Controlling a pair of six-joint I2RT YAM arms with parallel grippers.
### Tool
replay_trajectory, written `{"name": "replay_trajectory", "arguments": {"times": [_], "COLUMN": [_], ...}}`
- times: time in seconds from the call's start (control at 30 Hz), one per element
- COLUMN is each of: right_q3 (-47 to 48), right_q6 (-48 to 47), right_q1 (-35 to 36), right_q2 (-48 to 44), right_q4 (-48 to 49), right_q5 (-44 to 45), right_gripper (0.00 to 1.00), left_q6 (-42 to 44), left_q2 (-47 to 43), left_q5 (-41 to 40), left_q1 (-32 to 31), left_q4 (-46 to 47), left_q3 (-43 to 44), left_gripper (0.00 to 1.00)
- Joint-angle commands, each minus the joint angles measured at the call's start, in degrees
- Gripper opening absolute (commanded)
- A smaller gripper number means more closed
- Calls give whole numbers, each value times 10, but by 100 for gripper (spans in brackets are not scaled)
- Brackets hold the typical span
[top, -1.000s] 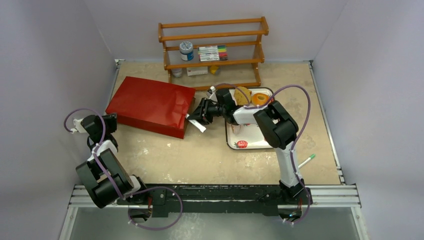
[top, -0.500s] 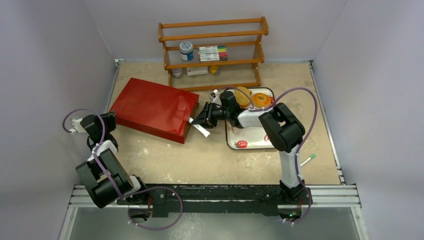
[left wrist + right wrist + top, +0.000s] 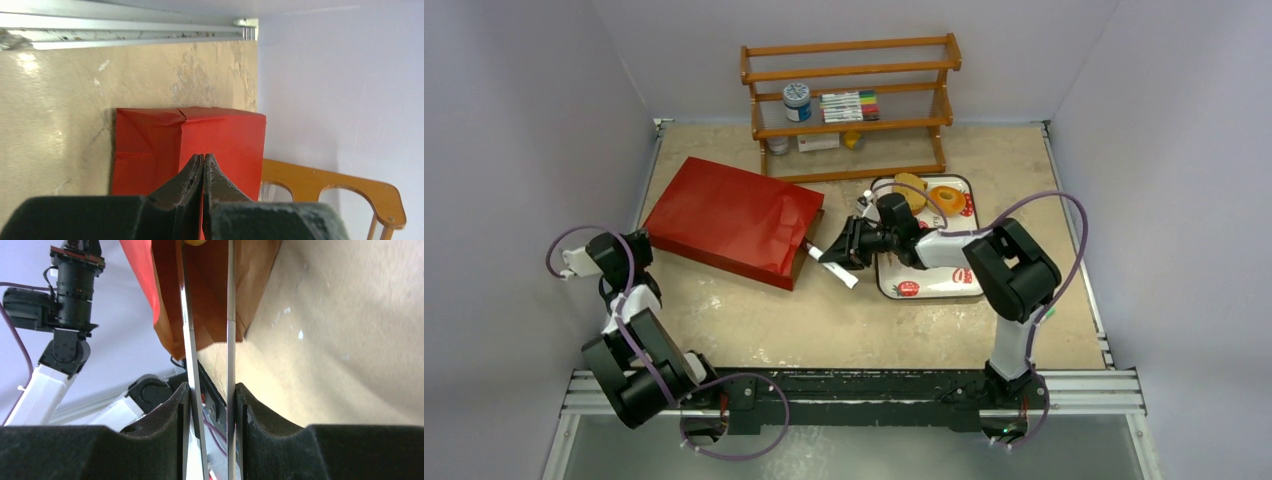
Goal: Take the fake bread out of the paper bag
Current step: Take out the fake bread from the paper bag.
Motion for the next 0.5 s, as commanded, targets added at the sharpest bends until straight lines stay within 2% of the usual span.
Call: {"name": "replay_trajectory", "arguments": {"times": [0.0, 0.2, 0.47], "right_q3": [-32, -78, -126], "right_q6": [-21, -50, -81], "right_q1": [-2, -3, -3], "right_q2": [-64, -147, -279], "right_q4": [0, -46, -151], "right_q5": [0, 20, 75], "right_gripper": [0, 0, 0], "left_q6": [-14, -22, -25], "left_q2": [-58, -110, -131], "left_q5": [-93, -160, -165], "left_q1": [5, 5, 5], "left_q4": [-49, -102, -114], "left_q3": [-3, -15, -15], "left_gripper": [0, 0, 0]}}
